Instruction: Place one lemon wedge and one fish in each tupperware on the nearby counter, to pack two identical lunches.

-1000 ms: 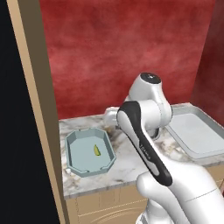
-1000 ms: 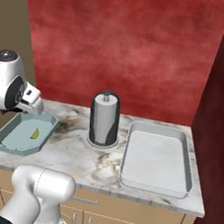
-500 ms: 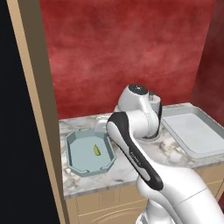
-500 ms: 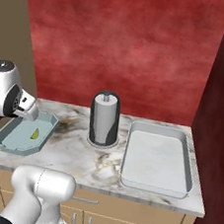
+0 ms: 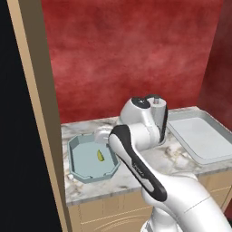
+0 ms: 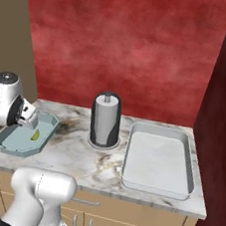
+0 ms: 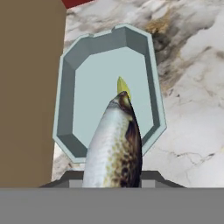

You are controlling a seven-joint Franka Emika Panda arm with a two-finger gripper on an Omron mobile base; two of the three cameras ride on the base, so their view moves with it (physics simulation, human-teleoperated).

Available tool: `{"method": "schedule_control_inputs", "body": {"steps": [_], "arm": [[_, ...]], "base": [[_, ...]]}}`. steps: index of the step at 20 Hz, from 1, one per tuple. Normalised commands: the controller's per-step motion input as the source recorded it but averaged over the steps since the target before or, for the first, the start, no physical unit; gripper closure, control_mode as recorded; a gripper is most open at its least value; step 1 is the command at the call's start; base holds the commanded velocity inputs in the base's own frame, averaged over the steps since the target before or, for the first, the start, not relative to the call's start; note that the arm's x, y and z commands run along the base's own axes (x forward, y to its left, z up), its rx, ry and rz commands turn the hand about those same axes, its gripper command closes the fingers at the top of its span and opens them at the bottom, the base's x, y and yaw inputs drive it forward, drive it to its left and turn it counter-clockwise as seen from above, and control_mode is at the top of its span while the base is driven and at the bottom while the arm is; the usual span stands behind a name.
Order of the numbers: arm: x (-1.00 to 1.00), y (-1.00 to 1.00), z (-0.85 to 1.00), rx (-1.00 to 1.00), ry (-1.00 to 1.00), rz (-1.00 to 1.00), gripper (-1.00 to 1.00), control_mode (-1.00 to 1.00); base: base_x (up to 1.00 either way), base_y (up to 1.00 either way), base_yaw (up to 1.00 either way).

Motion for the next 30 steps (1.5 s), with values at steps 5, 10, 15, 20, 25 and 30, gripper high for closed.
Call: {"method": "schedule_control_inputs", "body": {"steps": [5, 10, 15, 20, 25, 30], "arm": [[0.23, 0.17, -0.20, 0.02, 0.02, 0.00, 1.00, -1.00], [0.33, 0.25, -0.16, 0.00, 0.10, 0.00, 1.00, -1.00], [0.29, 0.17, -0.20, 0.00, 0.14, 0.00, 1.00, -1.00], [0.22, 0.12, -0.26, 0.00, 0.11, 0.00, 1.00, -1.00], [0.19, 0.18, -0.34, 0.00, 0.04, 0.00, 1.00, -1.00], [0.10, 0.20, -0.32, -0.02, -0.02, 0.00, 1.00, -1.00]], "base": [[0.00, 0.00, 0.00], [0.00, 0.00, 0.00], [0.00, 0.00, 0.00], [0.00, 0.00, 0.00], [0.00, 0.00, 0.00], [0.00, 0.00, 0.00]]}}
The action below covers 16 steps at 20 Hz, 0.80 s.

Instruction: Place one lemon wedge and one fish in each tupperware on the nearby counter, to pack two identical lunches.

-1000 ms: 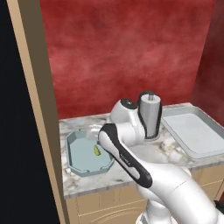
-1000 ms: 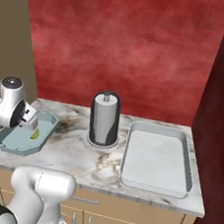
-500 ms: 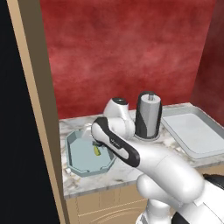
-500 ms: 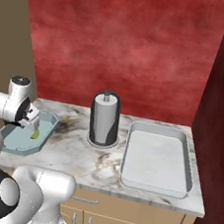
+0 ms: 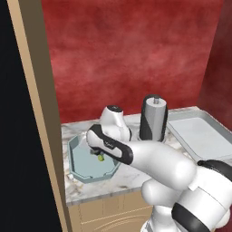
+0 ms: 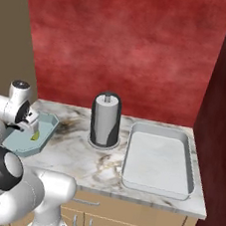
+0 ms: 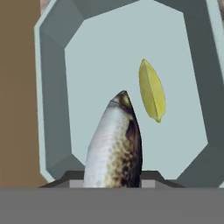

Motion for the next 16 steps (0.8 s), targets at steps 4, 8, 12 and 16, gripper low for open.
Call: {"method": "schedule_control_inputs", "body": {"steps": [4, 8, 12, 16], "arm": [[0.04, 0.04, -0.15, -0.02, -0.04, 0.00, 1.00, -1.00], [0.04, 0.00, -0.09, 0.00, -0.01, 0.00, 1.00, -1.00], [0.05, 0.00, -0.09, 0.00, 0.00, 0.00, 1.00, -1.00], [0.11, 0.00, -0.15, 0.00, 0.00, 0.00, 1.00, -1.00]], "base": [[0.00, 0.00, 0.00], [0.00, 0.00, 0.00], [0.00, 0.00, 0.00], [0.00, 0.00, 0.00]]}}
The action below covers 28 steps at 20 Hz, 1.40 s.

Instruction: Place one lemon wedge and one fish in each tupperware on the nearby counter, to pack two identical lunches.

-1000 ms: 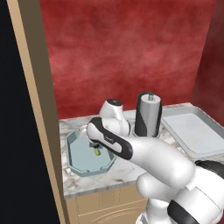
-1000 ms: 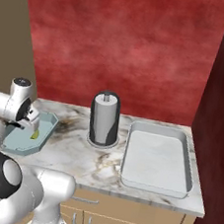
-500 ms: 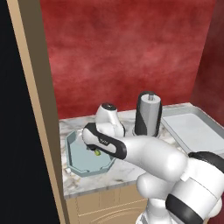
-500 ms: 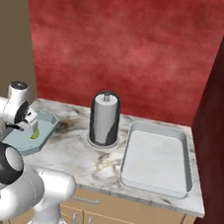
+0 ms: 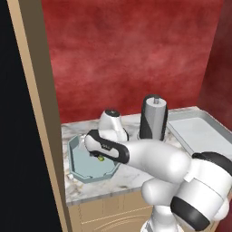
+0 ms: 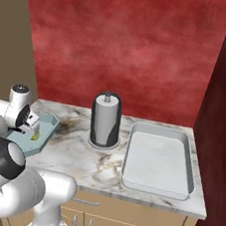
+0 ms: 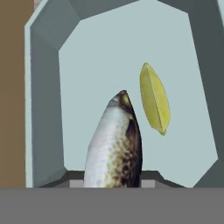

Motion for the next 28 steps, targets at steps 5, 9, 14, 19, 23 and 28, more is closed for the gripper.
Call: {"method": "schedule_control_inputs", "body": {"steps": [5, 9, 14, 19, 23, 28], "arm": [[0.17, 0.00, -0.14, 0.00, 0.00, 0.00, 1.00, -1.00], [0.20, 0.05, -0.14, 0.00, 0.00, 0.00, 1.00, -1.00], [0.21, 0.18, -0.13, -0.02, 0.00, 0.00, 1.00, -1.00], [0.23, 0.17, -0.14, -0.02, 0.00, 0.00, 1.00, -1.00], [0.14, 0.02, -0.11, -0.02, 0.00, 0.00, 1.00, -1.00], [0.08, 0.00, -0.10, -0.02, 0.00, 0.00, 1.00, -1.00]], "base": [[0.00, 0.00, 0.00], [0.00, 0.00, 0.00], [0.00, 0.00, 0.00], [0.00, 0.00, 0.00], [0.00, 0.00, 0.00], [0.00, 0.00, 0.00]]}}
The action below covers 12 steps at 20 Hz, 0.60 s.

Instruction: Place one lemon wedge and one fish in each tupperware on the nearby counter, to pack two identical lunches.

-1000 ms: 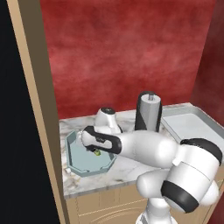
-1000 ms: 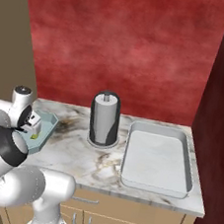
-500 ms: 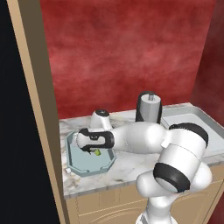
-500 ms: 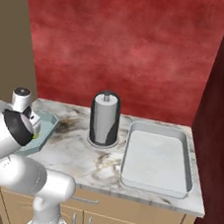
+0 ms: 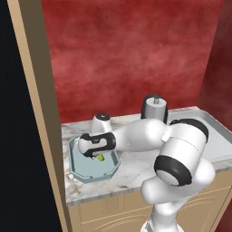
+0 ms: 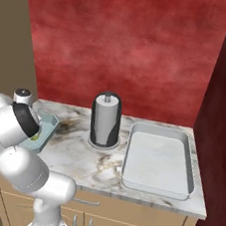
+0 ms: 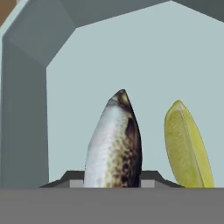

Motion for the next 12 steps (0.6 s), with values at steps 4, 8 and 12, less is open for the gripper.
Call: {"method": "schedule_control_inputs", "body": {"steps": [4, 8, 12], "arm": [[0.06, 0.00, -0.09, -0.02, 0.00, 0.00, 1.00, -1.00], [0.07, 0.00, -0.08, -0.02, 0.00, 0.00, 1.00, -1.00], [0.09, 0.00, -0.06, -0.01, 0.00, 0.00, 1.00, -1.00]], "base": [[0.00, 0.00, 0.00], [0.00, 0.00, 0.00], [0.00, 0.00, 0.00]]}}
